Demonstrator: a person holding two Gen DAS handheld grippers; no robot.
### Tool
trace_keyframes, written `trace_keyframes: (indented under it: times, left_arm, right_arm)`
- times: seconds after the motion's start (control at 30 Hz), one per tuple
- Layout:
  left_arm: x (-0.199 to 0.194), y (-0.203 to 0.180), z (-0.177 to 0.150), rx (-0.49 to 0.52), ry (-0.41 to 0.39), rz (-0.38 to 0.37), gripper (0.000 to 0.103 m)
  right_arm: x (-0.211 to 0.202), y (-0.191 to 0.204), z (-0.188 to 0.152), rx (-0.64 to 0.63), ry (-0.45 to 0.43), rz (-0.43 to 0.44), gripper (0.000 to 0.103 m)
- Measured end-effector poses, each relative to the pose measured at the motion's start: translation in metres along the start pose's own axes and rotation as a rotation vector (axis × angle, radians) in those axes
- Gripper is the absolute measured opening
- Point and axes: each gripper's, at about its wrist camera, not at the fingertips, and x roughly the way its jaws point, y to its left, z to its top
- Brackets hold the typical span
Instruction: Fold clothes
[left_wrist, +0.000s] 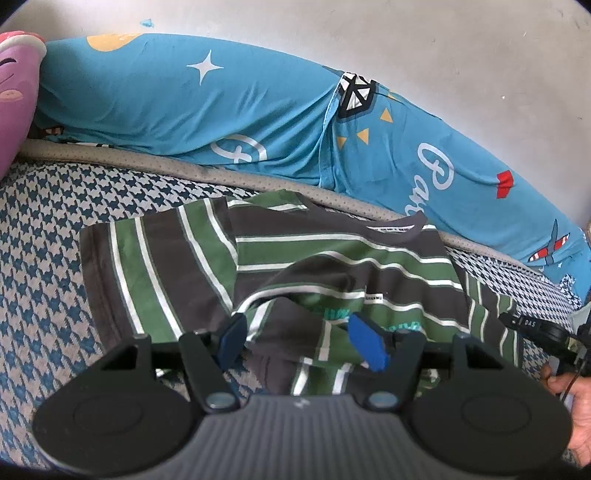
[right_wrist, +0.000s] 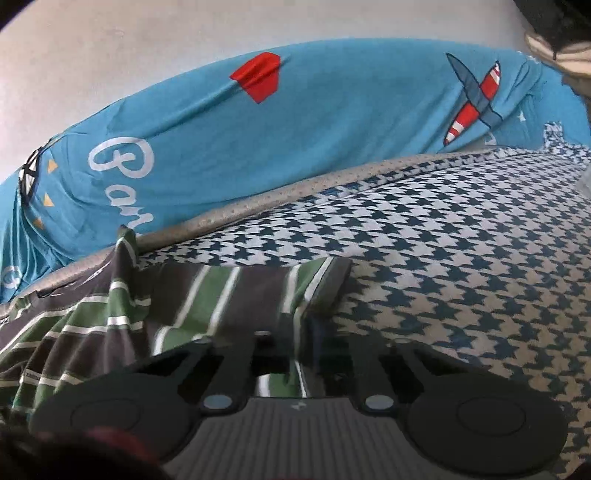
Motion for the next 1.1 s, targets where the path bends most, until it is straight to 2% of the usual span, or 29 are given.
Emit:
trace_keyframes:
  times: [0.07, 0.2, 0.27, 0.37, 0.47, 0.63, 0.73, 0.87, 1.1]
  left_arm:
    - [0.000, 0.000, 0.000, -0.002, 0.000, 0.003, 0.063]
    - [0.001, 0.000, 0.000, -0.002, 0.000, 0.009, 0.063]
    - [0.001, 0.001, 0.000, -0.001, 0.002, 0.009, 0.063]
    - [0.000, 0.002, 0.001, -0.008, 0.003, 0.005, 0.063]
    - [-0.002, 0.006, 0.003, -0.023, -0.002, 0.002, 0.063]
    - [-0.005, 0.005, 0.003, -0.006, -0.015, 0.027, 0.063]
    - [-0.007, 0.001, 0.001, 0.017, -0.017, 0.032, 0.069]
    - [-0.010, -0.005, -0.004, 0.052, -0.020, 0.036, 0.071]
    - [-0.027, -0.010, -0.011, 0.065, -0.026, 0.020, 0.091]
  right_arm:
    - [-0.006, 0.001, 0.003, 0.014, -0.042, -0.034, 0.007]
    - [-0.023, -0.007, 0.015, 0.066, -0.164, -0.155, 0.007]
    - [-0.025, -0.008, 0.014, 0.059, -0.188, -0.182, 0.008]
    - [-0.019, -0.011, 0.013, 0.070, -0.122, -0.192, 0.012]
    - [-0.029, -0.013, 0.012, 0.076, -0.147, -0.247, 0.019]
    - [-0.041, -0.015, 0.009, 0.070, -0.057, -0.143, 0.020]
    - [-0.050, -0.003, 0.003, 0.032, -0.023, -0.126, 0.021]
    - [-0.066, 0.010, -0.006, 0.020, 0.007, -0.091, 0.027]
    - [-0.095, 0.025, -0.028, 0.050, 0.073, 0.014, 0.031]
